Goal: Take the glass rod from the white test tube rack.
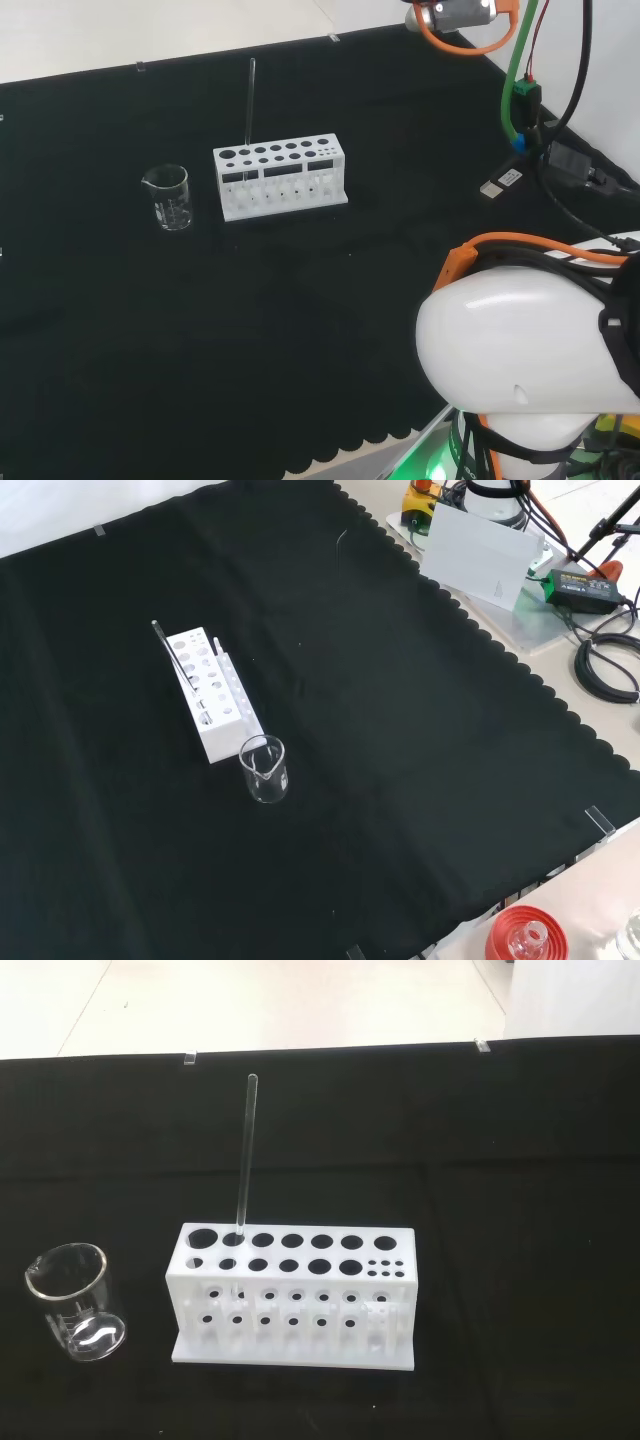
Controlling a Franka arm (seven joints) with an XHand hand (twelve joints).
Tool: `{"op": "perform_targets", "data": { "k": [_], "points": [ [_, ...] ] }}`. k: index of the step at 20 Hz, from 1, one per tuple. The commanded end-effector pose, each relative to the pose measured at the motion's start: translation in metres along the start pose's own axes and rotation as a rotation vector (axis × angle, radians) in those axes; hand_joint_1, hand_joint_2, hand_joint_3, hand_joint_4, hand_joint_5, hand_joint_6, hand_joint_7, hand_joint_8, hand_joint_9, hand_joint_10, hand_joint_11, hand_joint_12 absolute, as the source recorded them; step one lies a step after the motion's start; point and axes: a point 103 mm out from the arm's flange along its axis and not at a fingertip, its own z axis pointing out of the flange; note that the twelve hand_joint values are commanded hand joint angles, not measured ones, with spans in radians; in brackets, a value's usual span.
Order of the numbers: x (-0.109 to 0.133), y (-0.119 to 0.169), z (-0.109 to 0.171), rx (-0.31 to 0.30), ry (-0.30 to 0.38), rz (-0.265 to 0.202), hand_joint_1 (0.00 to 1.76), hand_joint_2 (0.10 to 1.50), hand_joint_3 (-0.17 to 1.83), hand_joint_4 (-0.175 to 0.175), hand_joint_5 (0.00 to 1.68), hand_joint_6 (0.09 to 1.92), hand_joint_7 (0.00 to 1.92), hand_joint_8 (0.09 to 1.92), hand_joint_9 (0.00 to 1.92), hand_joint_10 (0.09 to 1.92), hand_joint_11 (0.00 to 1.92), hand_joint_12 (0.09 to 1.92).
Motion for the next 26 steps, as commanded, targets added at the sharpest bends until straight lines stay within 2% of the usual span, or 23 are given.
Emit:
{"op": "perform_targets", "data": {
  "k": [1,2,3,5,26],
  "points": [
    [-0.0120,-0.0889,-0.0501,-0.147,-0.029,0.039,0.47,0.99,-0.12,-0.027,0.11,0.09,0.23,0.09,0.58,0.09,0.40,0.83],
    [-0.0137,-0.0947,-0.0536,-0.156,-0.028,0.042,0.41,1.01,-0.11,-0.014,0.09,0.09,0.15,0.09,0.42,0.09,0.20,0.96],
    [-0.0146,-0.0962,-0.0549,-0.160,-0.028,0.042,0.39,1.01,-0.11,-0.008,0.08,0.09,0.11,0.09,0.35,0.09,0.09,1.05],
    [-0.0162,-0.0967,-0.0560,-0.166,-0.025,0.048,0.37,1.02,-0.10,-0.004,0.08,0.09,0.08,0.09,0.29,0.09,0.02,1.11],
    [-0.0145,-0.0980,-0.0523,-0.170,-0.039,0.044,0.37,1.02,-0.10,-0.010,0.11,0.09,0.10,0.09,0.31,0.09,0.00,1.25]
  ]
}}
